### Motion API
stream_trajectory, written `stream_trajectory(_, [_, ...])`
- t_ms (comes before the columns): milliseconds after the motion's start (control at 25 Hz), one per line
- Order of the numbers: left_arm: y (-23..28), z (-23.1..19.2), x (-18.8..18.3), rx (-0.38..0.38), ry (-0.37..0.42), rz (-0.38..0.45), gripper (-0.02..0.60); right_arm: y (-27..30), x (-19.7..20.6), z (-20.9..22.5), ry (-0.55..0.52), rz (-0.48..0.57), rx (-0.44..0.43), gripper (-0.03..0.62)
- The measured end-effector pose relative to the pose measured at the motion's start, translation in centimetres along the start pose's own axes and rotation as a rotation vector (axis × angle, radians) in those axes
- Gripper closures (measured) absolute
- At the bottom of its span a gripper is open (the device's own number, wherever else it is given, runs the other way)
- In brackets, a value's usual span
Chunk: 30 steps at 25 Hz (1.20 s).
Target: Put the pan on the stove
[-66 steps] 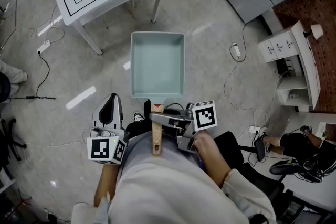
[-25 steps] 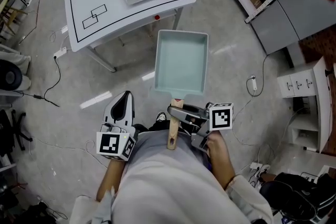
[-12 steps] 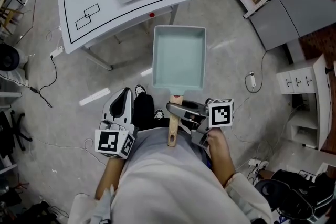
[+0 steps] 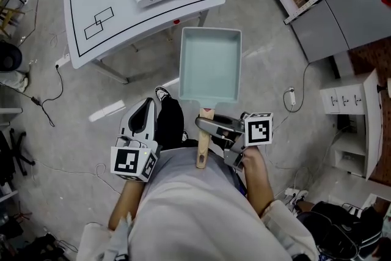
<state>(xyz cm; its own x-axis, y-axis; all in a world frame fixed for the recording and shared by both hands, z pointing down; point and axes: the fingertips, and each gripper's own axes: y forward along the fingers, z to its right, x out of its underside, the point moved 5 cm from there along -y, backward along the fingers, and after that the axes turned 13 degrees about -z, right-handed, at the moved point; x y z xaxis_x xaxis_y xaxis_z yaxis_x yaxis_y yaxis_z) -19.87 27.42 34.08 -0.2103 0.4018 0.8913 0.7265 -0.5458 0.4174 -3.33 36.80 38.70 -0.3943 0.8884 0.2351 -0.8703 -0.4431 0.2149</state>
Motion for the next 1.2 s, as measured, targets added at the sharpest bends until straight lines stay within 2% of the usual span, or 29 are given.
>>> stream_trajectory(800, [8.5, -6.4, -4.0, 0.020, -0.024, -0.013, 0.574, 2.8, -10.2, 2.6, 0.018, -0.027, 0.001, 0.421])
stream_trajectory(960, [9.9, -8.3, -5.3, 0.017, -0.026, -0.022, 0.574, 3.5, -12.6, 2.6, 0.023, -0.023, -0.019, 0.421])
stream_trajectory(1200, [12.6, -11.0, -7.9, 0.024, -0.028, -0.025, 0.574, 4.8, -16.8, 2.9, 0.030, -0.023, -0.002, 0.419])
